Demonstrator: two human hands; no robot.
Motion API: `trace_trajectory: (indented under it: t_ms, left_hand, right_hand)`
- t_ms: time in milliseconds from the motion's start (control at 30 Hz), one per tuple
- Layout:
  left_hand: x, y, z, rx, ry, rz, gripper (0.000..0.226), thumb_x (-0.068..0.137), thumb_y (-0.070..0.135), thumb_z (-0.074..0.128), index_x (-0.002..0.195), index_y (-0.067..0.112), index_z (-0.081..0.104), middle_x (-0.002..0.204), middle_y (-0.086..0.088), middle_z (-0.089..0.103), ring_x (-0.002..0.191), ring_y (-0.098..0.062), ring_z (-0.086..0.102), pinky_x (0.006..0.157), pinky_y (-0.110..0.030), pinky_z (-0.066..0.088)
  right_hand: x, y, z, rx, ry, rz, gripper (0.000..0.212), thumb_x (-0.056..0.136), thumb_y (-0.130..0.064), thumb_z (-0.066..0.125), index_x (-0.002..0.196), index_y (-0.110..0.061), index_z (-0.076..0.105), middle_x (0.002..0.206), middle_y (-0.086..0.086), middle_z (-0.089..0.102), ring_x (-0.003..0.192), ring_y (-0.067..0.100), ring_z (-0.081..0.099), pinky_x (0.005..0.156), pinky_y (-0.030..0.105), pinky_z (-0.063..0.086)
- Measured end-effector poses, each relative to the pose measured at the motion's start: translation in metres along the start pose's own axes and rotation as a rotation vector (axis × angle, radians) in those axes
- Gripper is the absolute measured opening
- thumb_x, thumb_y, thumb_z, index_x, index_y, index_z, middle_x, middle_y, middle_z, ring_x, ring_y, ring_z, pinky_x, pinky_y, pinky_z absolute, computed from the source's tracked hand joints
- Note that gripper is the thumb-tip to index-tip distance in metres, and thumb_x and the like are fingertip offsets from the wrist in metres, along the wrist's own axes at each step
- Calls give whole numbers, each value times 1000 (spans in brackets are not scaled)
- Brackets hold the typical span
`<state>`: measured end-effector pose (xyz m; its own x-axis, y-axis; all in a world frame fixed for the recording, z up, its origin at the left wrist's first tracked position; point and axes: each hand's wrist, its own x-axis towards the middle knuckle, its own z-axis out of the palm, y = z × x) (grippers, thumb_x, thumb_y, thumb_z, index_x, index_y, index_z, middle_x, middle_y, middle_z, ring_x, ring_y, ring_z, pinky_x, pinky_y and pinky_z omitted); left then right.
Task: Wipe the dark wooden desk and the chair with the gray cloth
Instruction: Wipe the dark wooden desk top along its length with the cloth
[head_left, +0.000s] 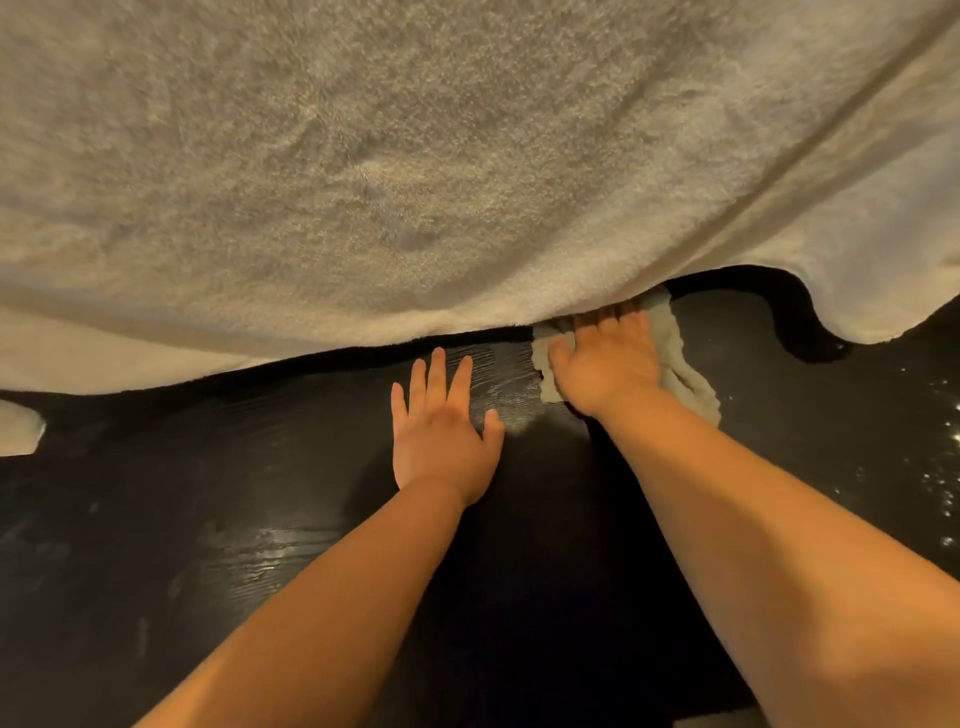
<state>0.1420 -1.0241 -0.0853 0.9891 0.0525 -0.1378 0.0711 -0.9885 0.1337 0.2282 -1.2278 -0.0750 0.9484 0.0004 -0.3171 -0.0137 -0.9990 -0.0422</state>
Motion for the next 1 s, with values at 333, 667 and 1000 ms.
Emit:
trace_trajectory:
  t_ms: [333, 667, 1000]
  left_hand:
    - [-3, -1, -2, 4, -14, 2, 75, 100, 59, 29, 167, 31, 13, 177, 1, -2, 162, -22, -6, 131, -50, 1]
    - [-2, -1, -5, -37, -3, 15, 75, 98, 55, 36, 167, 29, 21, 176, -3, 6, 162, -25, -1, 131, -53, 4]
    - [0, -1, 0, -18, 44, 19, 74, 98, 55, 40, 165, 27, 27, 175, -6, 15, 161, -28, 8, 130, -54, 8]
  right_hand:
    - [-50, 12, 12, 56, -17, -292, 76, 99, -57, 6, 168, -27, 5, 176, 1, -7, 161, 22, -16, 130, 42, -10]
    - [-87, 14, 30, 159, 66, -132, 80, 98, -58, 6, 168, -22, 19, 176, 5, -7, 161, 30, -15, 130, 47, -7]
    - [-68, 106, 18, 143, 72, 92, 82, 98, -63, 13, 168, -19, 8, 175, 8, -9, 161, 29, -11, 131, 48, -1]
